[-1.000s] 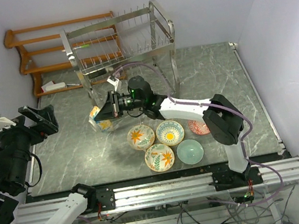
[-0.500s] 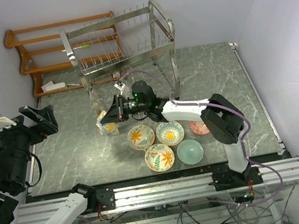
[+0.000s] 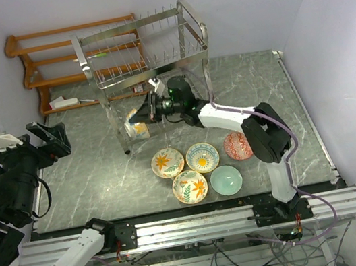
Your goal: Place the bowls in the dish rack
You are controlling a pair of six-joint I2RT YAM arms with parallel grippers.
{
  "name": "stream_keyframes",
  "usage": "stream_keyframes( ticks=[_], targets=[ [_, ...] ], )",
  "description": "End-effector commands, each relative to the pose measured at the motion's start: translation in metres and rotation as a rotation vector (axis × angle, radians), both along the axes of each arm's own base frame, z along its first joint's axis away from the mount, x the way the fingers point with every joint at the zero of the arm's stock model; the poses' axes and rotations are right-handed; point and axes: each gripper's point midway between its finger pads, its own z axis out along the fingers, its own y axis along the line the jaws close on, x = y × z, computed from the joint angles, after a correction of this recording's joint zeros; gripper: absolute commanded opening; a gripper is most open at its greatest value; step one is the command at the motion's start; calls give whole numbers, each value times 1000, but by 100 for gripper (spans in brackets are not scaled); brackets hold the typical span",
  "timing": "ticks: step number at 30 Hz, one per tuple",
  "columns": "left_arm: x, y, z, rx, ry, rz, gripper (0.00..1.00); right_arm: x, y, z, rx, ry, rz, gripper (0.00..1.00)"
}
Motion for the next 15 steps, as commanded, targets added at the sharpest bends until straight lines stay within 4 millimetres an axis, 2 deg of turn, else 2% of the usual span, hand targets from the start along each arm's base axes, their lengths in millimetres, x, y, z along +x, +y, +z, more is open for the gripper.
stream_keyframes(
  ticks=[1, 5, 10, 13, 15],
  targets=[
    [7, 2, 7, 8, -25, 23, 100, 37, 2, 35, 96, -121, 2, 0],
    [11, 1, 7, 6, -29, 29, 100, 64, 4, 34, 167, -122, -3, 0],
    [17, -2, 3, 7, -19, 30, 100, 88, 16, 31, 280, -120, 17, 0],
    [20, -2, 0, -1, -19, 40, 100, 104, 22, 41, 350, -150, 14, 0],
    [22, -3, -2, -4, -16, 43, 100, 115, 27, 36, 364, -153, 3, 0]
  ],
)
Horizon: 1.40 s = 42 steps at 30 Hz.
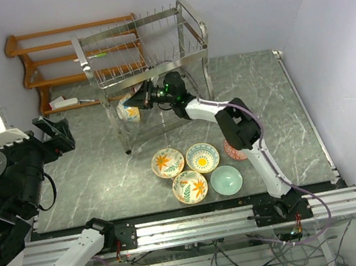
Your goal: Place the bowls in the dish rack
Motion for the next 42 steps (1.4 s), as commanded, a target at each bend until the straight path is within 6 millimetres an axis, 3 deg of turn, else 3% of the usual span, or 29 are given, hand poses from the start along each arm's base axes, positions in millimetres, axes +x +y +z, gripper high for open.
stream_keyframes(
  ticks=[1, 12, 14, 19, 30, 35, 42],
  targets=[
    [11, 0, 2, -13, -18, 32, 100, 14, 6, 51, 158, -120, 11, 0],
    [29, -5, -7, 16, 13, 51, 99, 60, 10, 28, 214, -122, -81, 0],
    [33, -7, -7, 15, 10, 48, 99, 68, 14, 34, 227, -147, -91, 0],
    [43, -12, -8, 25, 15, 44, 99, 82, 13, 12, 224, -115, -133, 0],
    [59, -19, -13, 64, 33, 40, 100, 94, 13, -9, 215, -73, -170, 0],
    [61, -19, -11, 79, 33, 43, 99, 106, 17, -35, 118, -34, -217, 3],
    [59, -17, -9, 82, 32, 50, 99, 102, 20, -50, 93, -17, -200, 7]
  ],
)
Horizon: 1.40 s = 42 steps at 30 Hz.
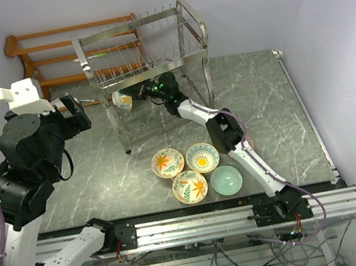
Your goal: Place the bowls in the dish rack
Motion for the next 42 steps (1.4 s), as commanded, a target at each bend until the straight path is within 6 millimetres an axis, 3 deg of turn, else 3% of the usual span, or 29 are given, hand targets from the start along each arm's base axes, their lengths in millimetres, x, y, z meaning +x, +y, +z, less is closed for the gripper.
stream_keyframes(
  ticks=[1, 8, 16, 20, 25, 29, 36, 42],
  targets=[
    [-1, 7, 14, -2, -46, 28, 99, 5, 1, -17, -38, -6, -22, 11],
    [-3, 8, 14, 5, -48, 26, 99, 2, 0, -2, -49, -35, -19, 55],
    [-6, 7, 17, -4, -63, 13, 99, -8, -3, 19, -29, -77, -3, 72],
    [-9, 8, 19, -7, -67, 11, 99, -13, -4, 40, -19, -120, -10, 85],
    [-15, 11, 21, -15, -77, 11, 99, -14, -13, 59, -40, -156, -71, 90],
    [-19, 13, 20, -11, -75, 9, 99, -23, -19, 63, -40, -138, -84, 90],
    [-23, 12, 22, -10, -77, -6, 99, -59, -24, 73, -10, -109, -47, 90],
    [-31, 13, 19, -16, -78, -22, 99, -104, -28, 78, -14, -78, -21, 89]
  ],
)
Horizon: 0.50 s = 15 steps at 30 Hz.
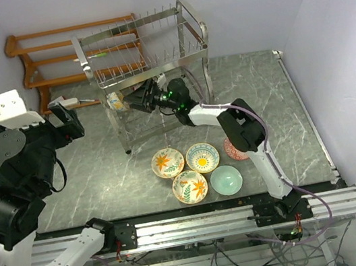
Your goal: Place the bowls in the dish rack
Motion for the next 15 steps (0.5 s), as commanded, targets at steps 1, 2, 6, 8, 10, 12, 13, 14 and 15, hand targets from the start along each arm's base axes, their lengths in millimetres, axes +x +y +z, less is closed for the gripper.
stream_keyframes(
  ticks=[1, 2, 6, 8, 10, 12, 13, 14, 15],
  targets=[
    [-12, 4, 7, -2, -27, -15, 99, -40, -5, 43, 56, -68, 12, 88],
    [-14, 4, 6, 1, -27, -20, 99, -48, -7, 41, 47, -65, 8, 88],
    [-19, 5, 4, 18, -23, -34, 99, -83, -14, 38, -10, -55, 1, 88],
    [-22, 6, 4, 21, -24, -42, 99, -101, -16, 35, -32, -44, -2, 88],
    [-24, 5, 3, 20, -22, -53, 100, -124, -20, 43, -36, -43, -7, 88],
    [-26, 3, 1, 15, -23, -66, 100, -142, -22, 38, -61, -32, -14, 87],
    [-27, 3, 0, 12, -24, -71, 100, -152, -23, 35, -84, -31, -17, 87],
    [-28, 1, 0, 9, -21, -80, 100, -161, -23, 34, -107, -33, -21, 87],
    [-30, 1, -1, 6, -20, -88, 100, -170, -24, 30, -146, -37, -26, 86]
  ],
)
